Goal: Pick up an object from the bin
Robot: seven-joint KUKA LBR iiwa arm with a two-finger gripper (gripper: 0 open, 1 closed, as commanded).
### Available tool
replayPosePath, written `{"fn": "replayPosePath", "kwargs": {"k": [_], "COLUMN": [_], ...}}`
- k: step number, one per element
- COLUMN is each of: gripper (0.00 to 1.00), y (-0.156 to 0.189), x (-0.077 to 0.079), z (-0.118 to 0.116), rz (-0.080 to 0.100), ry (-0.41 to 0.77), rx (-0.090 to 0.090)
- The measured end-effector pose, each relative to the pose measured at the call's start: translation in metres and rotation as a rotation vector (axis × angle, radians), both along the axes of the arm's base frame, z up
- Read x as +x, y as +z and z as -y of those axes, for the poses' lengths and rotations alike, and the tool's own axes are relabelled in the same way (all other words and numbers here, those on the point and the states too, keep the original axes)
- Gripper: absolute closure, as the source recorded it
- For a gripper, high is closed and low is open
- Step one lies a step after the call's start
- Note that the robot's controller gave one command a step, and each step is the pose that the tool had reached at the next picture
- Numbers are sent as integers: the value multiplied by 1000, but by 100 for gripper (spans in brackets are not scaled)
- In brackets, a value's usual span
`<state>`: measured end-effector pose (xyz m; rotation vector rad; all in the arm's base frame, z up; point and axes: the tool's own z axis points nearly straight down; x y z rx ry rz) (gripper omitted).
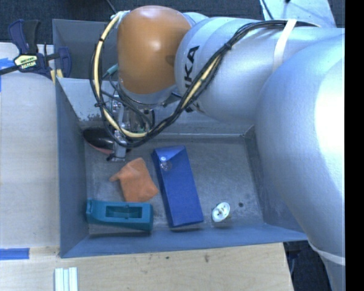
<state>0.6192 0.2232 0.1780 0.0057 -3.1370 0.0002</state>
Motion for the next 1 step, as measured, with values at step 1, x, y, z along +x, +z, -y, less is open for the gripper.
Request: {"fn": "replayPosePath", "kwargs": {"k": [1], "gripper": [0], "y": [5], "x": [1], "z": [1], "rz": [7], "ry": [-3], "rx": [2]}}
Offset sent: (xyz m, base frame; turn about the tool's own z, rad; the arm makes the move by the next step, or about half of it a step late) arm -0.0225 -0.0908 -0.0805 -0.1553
